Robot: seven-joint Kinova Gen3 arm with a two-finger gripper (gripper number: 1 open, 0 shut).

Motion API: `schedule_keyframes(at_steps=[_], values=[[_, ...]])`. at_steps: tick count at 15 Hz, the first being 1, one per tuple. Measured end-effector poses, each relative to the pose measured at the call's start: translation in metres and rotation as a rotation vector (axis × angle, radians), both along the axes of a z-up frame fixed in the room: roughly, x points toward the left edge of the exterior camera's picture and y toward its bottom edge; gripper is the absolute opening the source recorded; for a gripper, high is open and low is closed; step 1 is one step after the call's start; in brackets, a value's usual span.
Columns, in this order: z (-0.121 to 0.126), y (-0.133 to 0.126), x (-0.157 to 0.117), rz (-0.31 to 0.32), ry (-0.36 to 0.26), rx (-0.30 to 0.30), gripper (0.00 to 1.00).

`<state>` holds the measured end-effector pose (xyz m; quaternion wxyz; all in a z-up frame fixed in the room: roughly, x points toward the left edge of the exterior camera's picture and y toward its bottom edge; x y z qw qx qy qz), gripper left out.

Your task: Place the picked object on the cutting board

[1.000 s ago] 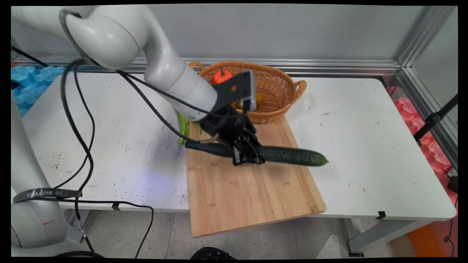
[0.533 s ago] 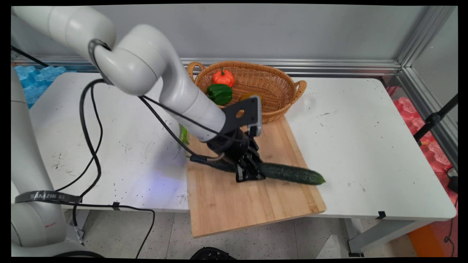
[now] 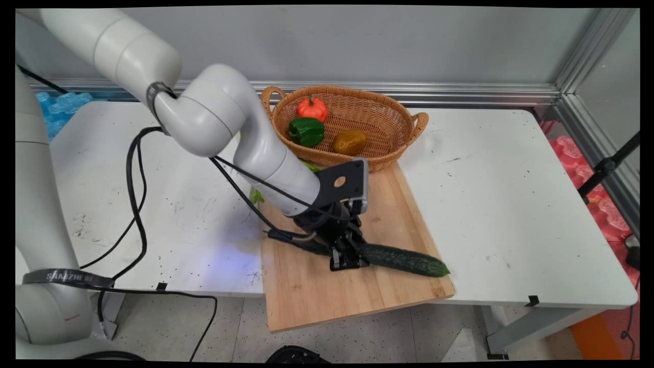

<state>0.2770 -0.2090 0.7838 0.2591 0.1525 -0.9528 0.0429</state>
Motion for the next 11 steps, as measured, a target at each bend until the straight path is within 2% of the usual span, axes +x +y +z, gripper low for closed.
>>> schedule_keyframes(at_steps=[4, 5, 11], values=[[-0.011, 0.003, -0.001, -0.009, -0.013, 0.007, 0.0], [-0.013, 0.004, 0.0, -0.01, -0.013, 0.009, 1.0], [-0.014, 0.007, 0.001, -0.021, -0.004, 0.008, 1.0]])
